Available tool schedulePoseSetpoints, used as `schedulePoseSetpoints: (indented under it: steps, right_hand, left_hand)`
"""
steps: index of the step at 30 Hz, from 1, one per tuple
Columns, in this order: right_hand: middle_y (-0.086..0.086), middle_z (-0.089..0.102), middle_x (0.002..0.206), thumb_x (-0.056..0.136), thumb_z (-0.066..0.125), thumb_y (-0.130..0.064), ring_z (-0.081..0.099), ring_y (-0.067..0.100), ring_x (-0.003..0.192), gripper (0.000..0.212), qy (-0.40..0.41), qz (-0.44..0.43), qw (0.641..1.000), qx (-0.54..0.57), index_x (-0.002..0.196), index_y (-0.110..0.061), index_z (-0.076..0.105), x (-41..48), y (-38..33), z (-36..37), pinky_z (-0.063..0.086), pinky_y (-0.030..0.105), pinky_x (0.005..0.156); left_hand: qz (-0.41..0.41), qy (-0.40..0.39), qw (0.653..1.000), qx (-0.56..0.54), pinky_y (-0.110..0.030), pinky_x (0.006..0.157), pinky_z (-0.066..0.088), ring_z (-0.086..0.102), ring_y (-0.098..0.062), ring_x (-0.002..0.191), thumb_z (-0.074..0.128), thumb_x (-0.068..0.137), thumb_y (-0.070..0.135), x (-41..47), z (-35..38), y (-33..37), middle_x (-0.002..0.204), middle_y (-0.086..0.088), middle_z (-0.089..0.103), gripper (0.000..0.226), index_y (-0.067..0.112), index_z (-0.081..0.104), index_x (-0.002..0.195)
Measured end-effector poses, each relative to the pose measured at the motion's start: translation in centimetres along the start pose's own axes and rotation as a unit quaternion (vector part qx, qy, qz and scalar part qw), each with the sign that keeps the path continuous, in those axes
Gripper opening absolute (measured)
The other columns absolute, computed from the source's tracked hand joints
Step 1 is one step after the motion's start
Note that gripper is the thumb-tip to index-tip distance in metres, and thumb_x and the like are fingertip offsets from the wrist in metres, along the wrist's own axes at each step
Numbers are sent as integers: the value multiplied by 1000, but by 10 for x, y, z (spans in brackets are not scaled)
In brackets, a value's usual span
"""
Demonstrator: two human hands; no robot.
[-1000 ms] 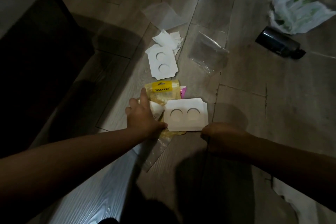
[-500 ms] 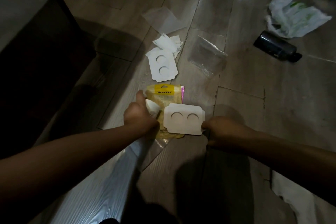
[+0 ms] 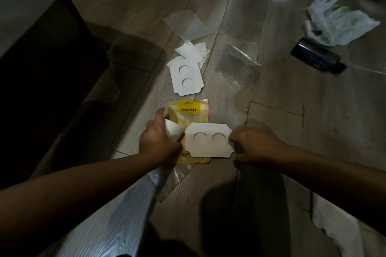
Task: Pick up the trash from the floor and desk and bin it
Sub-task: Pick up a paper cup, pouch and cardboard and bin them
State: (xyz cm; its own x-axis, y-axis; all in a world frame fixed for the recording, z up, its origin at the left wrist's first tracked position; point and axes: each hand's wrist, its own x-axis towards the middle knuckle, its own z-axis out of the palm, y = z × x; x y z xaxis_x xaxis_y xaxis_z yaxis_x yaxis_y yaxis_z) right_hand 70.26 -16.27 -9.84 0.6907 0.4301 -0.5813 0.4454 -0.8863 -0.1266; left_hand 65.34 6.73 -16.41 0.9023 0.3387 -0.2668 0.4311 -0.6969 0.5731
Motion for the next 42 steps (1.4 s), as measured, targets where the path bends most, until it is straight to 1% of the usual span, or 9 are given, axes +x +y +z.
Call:
schedulePoseSetpoints:
  steps: [4,9,13,18,20,22,26,35,42]
  right_hand:
    - [6,55,127,79,71,-32,55,20,108,55,2,-2,1000,-2,129,-19,52,-1,3,3,47,29,86]
    - [6,54,129,80,70,-33,54,21,111,56,4,-2,1000,0,131,-19,50,-3,7,4,46,30,90]
    - [6,55,127,82,68,-32,54,21,111,51,7,-5,1000,-6,129,-18,52,-4,9,4,47,31,91]
    - [6,59,119,83,65,-28,56,21,105,41,3,2,1000,-7,121,-17,57,-9,11,6,50,33,88]
    - [6,59,118,83,65,-27,56,21,105,39,2,6,1000,-6,119,-17,58,-10,12,7,50,33,89]
    - [6,60,117,82,65,-26,57,21,104,36,-2,7,1000,1,117,-18,59,-10,14,9,49,32,88]
    - [4,59,115,79,69,-25,56,20,102,39,-8,15,1000,8,117,-18,59,-9,19,13,50,30,88]
    - [5,57,122,80,72,-26,56,19,105,47,-18,23,999,25,123,-18,55,-7,27,18,45,26,84]
    - [5,52,124,77,74,-26,53,19,107,55,9,28,999,41,125,-19,50,-6,32,22,48,29,89]
  left_hand:
    - [-2,0,1000,-25,-38,85,52,57,-27,109,84,58,41,-1,-1,1,126,-5,54,105,28,23,142]
    - [-3,37,999,-18,-32,69,50,58,-20,93,81,58,51,-5,-2,3,101,1,60,70,25,46,113]
    - [44,64,997,-27,-27,68,39,52,-11,87,79,61,53,-6,-6,0,94,11,54,67,26,50,115]
    - [20,25,999,-44,-27,66,44,61,-20,89,80,64,40,-2,-12,-1,90,6,58,50,26,56,106]
    - [-6,-17,999,-39,-28,64,49,60,-20,91,81,62,44,0,-11,2,94,4,58,57,25,53,108]
    - [-30,-55,998,-28,-36,72,57,59,-21,96,84,56,48,1,-9,7,104,-1,59,70,22,53,113]
    - [-5,-88,993,83,-36,87,51,49,-25,113,84,47,61,-4,-3,16,126,-9,47,92,19,51,122]
    - [-29,-119,992,24,-41,85,54,53,-25,102,80,52,62,-6,6,25,113,-3,42,82,33,43,119]
    - [-24,-92,992,84,-37,89,41,40,-29,119,81,50,61,-7,17,32,127,-8,38,97,30,36,130]
